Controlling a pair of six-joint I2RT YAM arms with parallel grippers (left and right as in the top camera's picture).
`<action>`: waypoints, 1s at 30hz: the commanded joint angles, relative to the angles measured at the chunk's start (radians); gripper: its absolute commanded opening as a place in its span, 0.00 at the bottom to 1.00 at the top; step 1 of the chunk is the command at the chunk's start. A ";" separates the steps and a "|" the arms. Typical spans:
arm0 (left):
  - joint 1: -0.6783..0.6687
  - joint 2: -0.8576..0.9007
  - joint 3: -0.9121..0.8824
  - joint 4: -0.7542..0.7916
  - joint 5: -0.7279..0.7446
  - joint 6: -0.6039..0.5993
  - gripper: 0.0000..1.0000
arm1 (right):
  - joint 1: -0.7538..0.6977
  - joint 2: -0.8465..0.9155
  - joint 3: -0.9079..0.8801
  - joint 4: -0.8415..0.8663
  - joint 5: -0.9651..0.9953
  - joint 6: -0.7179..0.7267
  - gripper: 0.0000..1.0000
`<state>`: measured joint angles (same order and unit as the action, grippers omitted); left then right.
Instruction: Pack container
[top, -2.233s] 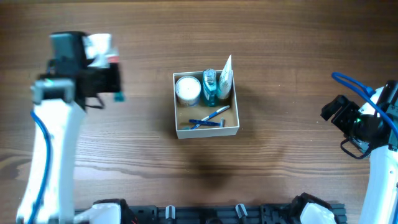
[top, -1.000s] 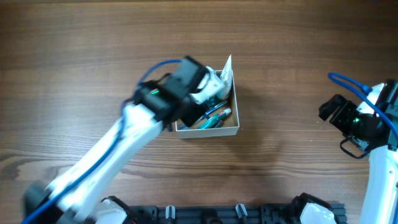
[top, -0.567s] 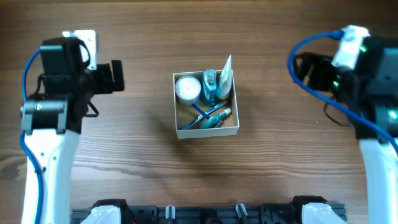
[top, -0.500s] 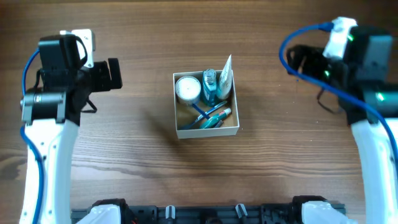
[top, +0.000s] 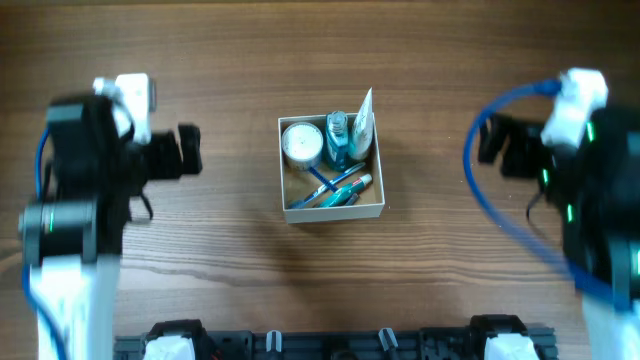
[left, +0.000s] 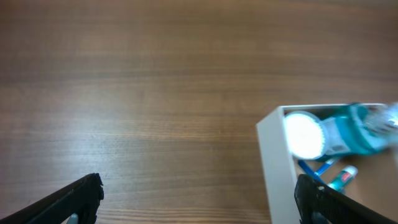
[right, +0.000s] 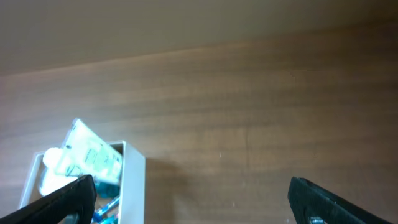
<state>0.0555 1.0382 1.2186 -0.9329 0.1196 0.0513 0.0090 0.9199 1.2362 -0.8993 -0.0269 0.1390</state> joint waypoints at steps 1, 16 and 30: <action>0.006 -0.236 -0.198 0.028 0.071 -0.017 1.00 | 0.003 -0.226 -0.230 0.013 0.035 0.048 1.00; 0.006 -0.494 -0.379 -0.016 0.071 -0.142 1.00 | 0.003 -0.427 -0.529 0.008 0.027 0.130 1.00; 0.006 -0.494 -0.379 -0.016 0.071 -0.142 1.00 | 0.003 -0.541 -0.610 0.084 0.018 0.005 1.00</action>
<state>0.0555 0.5495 0.8497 -0.9497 0.1711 -0.0738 0.0090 0.4606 0.6880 -0.8780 0.0017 0.2344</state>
